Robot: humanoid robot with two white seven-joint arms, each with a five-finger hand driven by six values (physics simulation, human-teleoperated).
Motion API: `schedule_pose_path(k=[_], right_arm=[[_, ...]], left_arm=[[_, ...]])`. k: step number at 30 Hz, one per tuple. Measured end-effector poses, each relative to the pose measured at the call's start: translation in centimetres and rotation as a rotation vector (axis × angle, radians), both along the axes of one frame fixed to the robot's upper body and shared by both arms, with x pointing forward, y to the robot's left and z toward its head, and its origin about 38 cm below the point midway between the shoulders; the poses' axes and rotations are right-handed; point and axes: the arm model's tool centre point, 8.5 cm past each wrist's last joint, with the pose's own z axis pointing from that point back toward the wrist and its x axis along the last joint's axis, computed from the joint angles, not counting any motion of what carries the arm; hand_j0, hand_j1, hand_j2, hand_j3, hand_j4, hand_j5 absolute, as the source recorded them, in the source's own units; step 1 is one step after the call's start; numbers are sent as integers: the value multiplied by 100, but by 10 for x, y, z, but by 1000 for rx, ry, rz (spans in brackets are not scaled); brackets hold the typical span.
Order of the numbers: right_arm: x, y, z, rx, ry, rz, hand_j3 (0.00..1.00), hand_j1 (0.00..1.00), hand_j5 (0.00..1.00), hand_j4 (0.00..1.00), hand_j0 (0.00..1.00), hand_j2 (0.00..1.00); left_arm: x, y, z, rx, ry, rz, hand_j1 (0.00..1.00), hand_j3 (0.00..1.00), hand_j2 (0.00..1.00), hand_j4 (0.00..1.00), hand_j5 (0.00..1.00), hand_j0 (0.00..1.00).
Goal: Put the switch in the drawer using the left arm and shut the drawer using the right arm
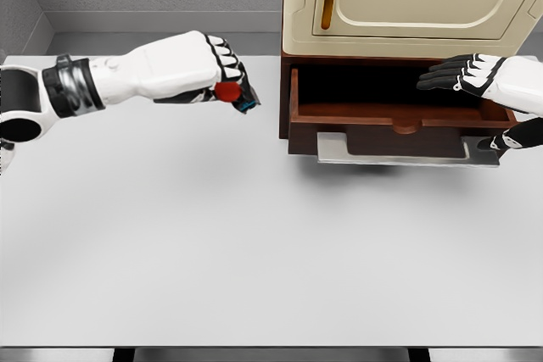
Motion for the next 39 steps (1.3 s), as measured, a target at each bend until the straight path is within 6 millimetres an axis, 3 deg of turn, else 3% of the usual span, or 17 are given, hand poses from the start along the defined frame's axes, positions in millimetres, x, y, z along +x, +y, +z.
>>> schedule_pose_path(k=[17,32,39], right_arm=[[0,0,-1,0,1,0,100,100,100,100,100,100],[-1,0,-4,0,11,1,100,100,100,100,100,100],[-1,0,-4,0,11,0,100,100,100,100,100,100]], left_arm=[[14,-33,10,-19,-13,-41,51,51,51,51,51,51],[38,-74,16,-44,24,-70,51,51,51,51,51,51],[40,-114,39,-30,-22,-128,53,53,53,53,53,53]])
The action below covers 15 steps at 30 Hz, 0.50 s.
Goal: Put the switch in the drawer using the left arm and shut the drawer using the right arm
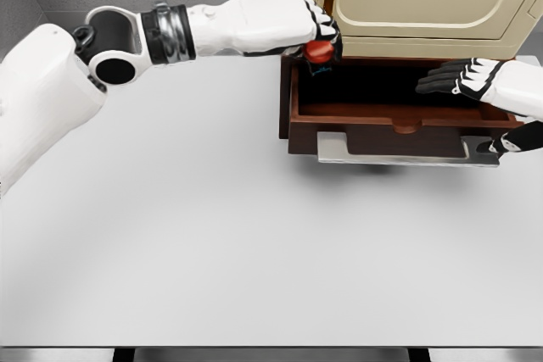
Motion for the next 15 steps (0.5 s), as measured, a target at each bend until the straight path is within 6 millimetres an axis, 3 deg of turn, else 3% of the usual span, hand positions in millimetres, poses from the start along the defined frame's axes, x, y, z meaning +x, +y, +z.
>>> schedule_pose_path(k=[3,5,6,7,15], right_arm=[[0,0,0,0,1,0,100,100,100,100,100,100],[0,0,0,0,0,0,100,100,100,100,100,100],[0,0,0,0,0,0,100,100,100,100,100,100],[0,0,0,0,0,0,100,100,100,100,100,100],[0,0,0,-1,1,-1,100,100,100,100,100,100]], left_arm=[[-1,-12,7,-11,0,-19,58,58,58,58,58,58],[-2,-17,8,-25,12,-25,85,85,85,85,85,85],[-3,-19,9,-35,19,-31,96,96,96,96,96,96],[-4,-22,10,-37,19,-37,100,100,100,100,100,100],[-1,-24,11,-14,-17,-25,100,100,100,100,100,100]])
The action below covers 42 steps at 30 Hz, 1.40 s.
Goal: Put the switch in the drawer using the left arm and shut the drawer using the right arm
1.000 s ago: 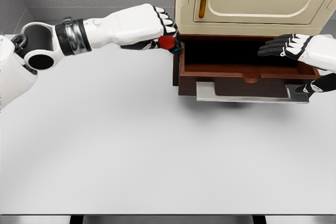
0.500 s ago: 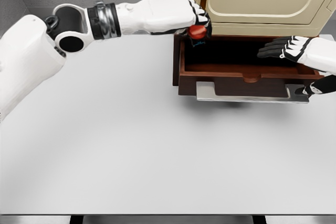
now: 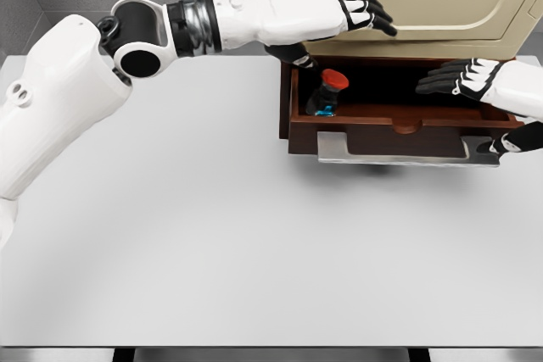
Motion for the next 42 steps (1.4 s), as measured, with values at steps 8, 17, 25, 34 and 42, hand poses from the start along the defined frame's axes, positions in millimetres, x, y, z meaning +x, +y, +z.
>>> schedule_pose_path(k=[8,17,25,34,42], right_arm=[[0,0,0,0,0,0,100,100,100,100,100,100],[0,0,0,1,0,1,100,100,100,100,100,100],[0,0,1,2,-4,1,100,100,100,100,100,100],[10,13,21,76,-91,25,100,100,100,100,100,100],[23,24,27,140,-142,34,100,100,100,100,100,100]], left_arm=[[4,-1,3,76,-90,22,100,100,100,100,100,100],[-51,41,14,31,-75,-94,100,100,100,100,100,100],[-58,106,6,31,2,-5,100,100,100,100,100,100],[-59,212,-19,100,82,239,100,100,100,100,100,100],[-62,254,-13,148,79,342,100,100,100,100,100,100]])
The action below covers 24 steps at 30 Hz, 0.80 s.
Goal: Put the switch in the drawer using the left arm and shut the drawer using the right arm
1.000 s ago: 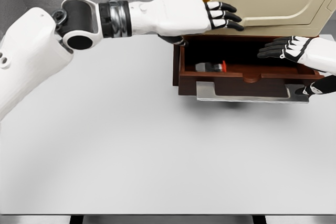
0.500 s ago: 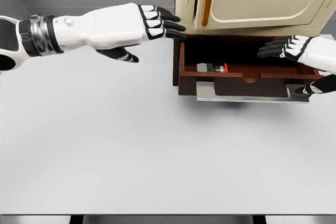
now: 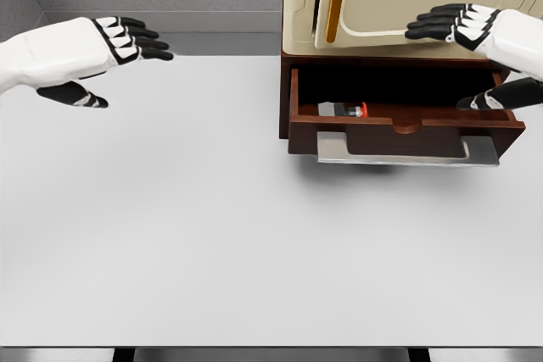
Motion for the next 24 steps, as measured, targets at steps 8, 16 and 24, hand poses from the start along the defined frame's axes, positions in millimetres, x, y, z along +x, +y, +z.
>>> schedule_pose_path(k=[8,16,24], right_arm=[[24,10,-5,41,-42,-12,100,100,100,100,100,100],[40,21,-17,53,-50,-22,100,100,100,100,100,100],[49,21,-20,61,-51,-37,100,100,100,100,100,100]], left_arm=[[0,6,1,8,0,16,100,100,100,100,100,100],[-3,8,-14,18,34,20,100,100,100,100,100,100],[-3,9,-14,15,36,22,100,100,100,100,100,100]])
